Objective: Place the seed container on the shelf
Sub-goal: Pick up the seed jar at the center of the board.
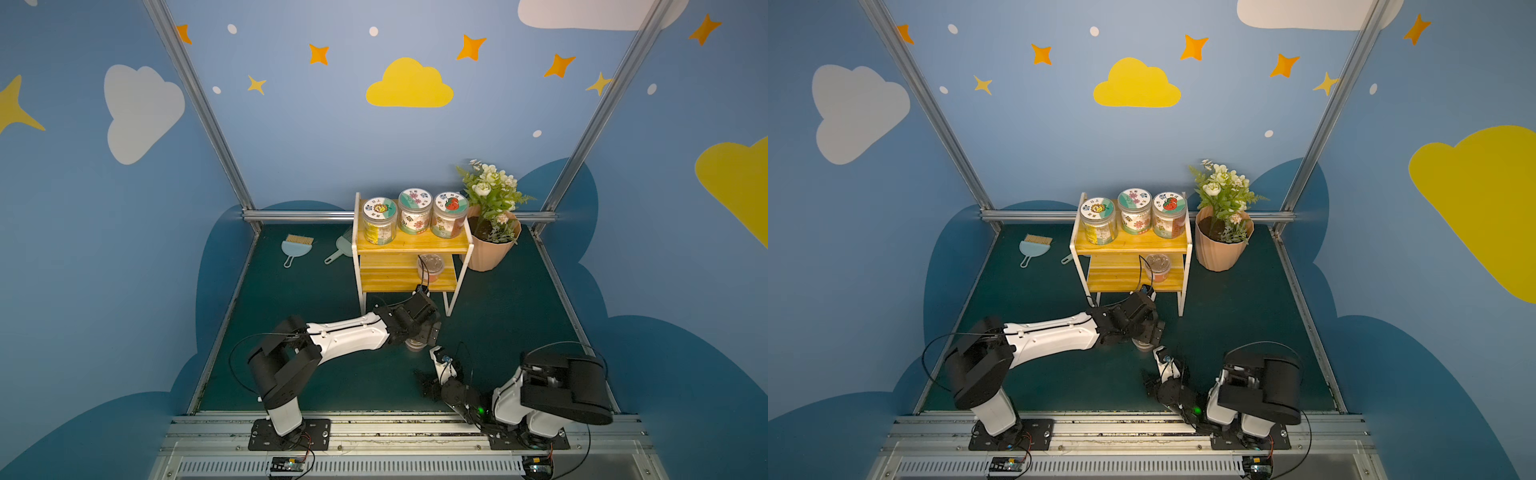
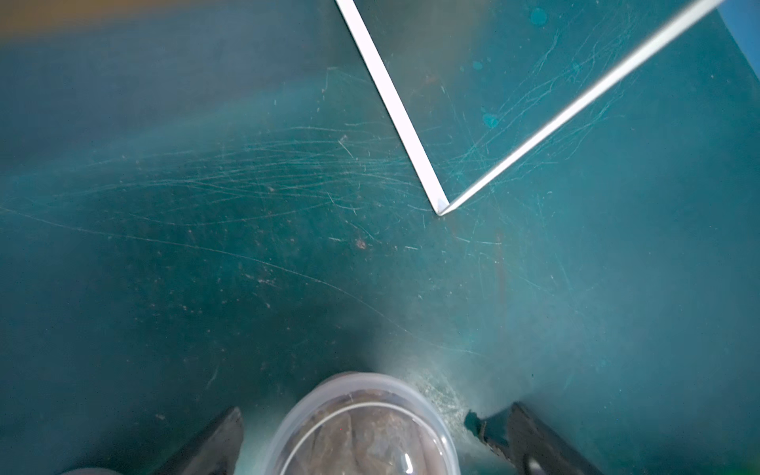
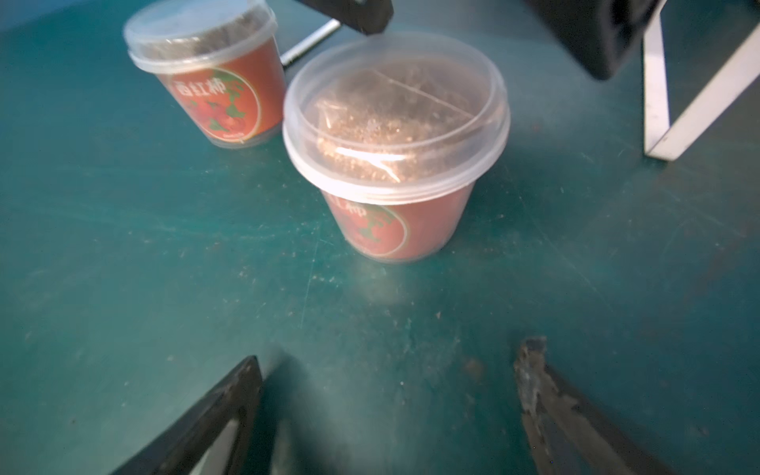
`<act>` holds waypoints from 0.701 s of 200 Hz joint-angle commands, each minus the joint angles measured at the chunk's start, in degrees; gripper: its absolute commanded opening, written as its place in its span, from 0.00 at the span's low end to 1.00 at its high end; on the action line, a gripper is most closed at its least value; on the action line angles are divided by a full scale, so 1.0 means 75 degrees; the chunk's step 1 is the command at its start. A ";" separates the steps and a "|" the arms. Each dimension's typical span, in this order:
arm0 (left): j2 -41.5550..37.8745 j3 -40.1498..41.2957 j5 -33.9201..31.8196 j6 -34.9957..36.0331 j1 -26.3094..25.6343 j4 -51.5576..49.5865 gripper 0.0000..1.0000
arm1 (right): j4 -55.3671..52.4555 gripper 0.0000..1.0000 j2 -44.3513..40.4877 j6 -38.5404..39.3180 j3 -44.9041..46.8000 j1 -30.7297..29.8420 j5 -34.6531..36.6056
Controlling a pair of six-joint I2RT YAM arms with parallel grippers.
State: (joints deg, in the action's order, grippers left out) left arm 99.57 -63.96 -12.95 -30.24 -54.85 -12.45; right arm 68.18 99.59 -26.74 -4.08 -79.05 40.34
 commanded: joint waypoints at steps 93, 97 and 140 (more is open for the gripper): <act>0.0369 -0.0096 0.1059 -0.0049 0.0161 -0.0006 1.00 | 0.1673 0.96 0.1862 0.0545 -0.0312 -0.0172 0.0549; 0.0386 -0.0092 0.1112 -0.0053 0.0159 0.0006 1.00 | 0.1674 0.96 0.1872 0.0542 -0.0318 -0.0172 0.0553; 0.0469 -0.0331 0.1513 -0.0234 0.0130 -0.0473 1.00 | 0.1677 0.95 0.1879 0.0499 -0.0348 -0.0172 0.0833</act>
State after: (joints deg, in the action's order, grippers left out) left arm 102.94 -64.53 -5.08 -31.18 -53.39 -13.19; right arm 84.09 111.96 -21.37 -6.00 -80.47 46.54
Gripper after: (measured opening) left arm 0.999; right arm 0.955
